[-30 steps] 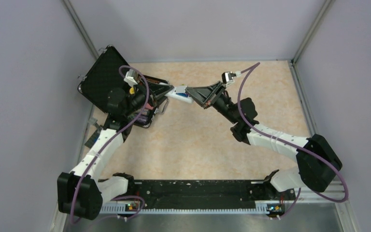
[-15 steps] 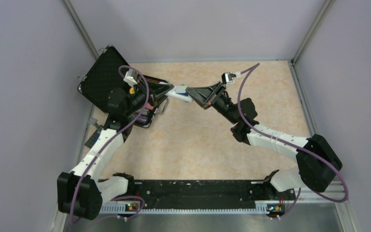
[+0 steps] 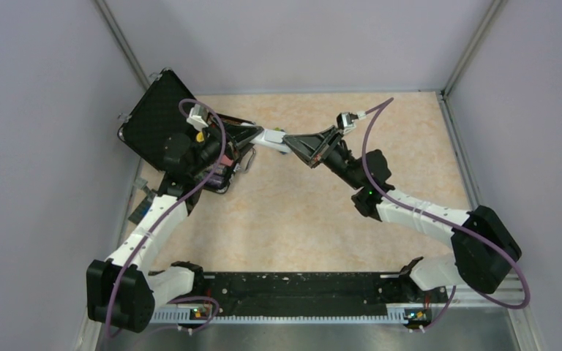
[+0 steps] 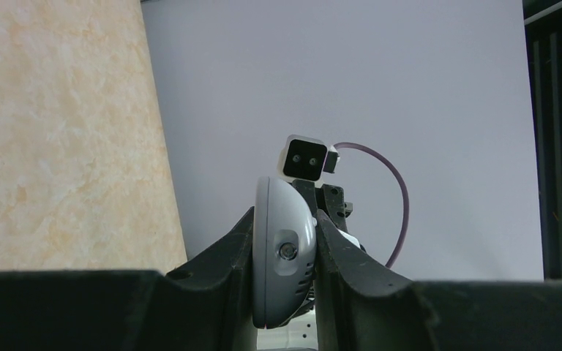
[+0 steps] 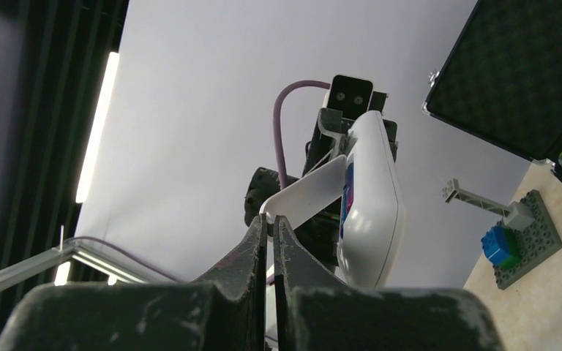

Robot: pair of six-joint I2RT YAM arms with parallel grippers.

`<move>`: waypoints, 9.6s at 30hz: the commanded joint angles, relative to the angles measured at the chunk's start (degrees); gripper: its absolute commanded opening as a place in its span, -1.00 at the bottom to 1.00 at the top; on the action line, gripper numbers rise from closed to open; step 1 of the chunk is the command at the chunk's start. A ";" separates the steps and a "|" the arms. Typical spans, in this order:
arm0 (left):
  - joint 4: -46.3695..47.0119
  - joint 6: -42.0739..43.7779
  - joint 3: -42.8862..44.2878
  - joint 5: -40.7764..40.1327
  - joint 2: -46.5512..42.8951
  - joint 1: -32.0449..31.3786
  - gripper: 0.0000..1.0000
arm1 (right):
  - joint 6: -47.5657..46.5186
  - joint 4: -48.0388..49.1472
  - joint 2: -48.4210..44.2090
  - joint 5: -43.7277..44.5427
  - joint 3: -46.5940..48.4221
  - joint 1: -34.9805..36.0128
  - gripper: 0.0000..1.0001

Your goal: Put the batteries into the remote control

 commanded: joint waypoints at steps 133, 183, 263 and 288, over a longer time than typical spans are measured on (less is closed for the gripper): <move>-10.77 13.82 1.04 15.92 18.92 -1.09 -1.00 | -38.91 -51.13 -6.65 -3.39 10.12 -5.00 -0.50; 1.10 24.34 -37.45 -28.65 7.77 -9.94 0.63 | -62.68 -79.78 3.45 9.99 1.90 7.76 -0.37; -6.70 51.64 -9.07 6.26 -7.25 -10.43 0.34 | -54.29 -76.89 -1.72 19.14 25.29 10.21 -1.00; -15.88 58.71 -4.54 6.66 -4.68 -10.41 -0.54 | -52.03 -77.38 -0.57 16.62 26.58 9.08 -1.00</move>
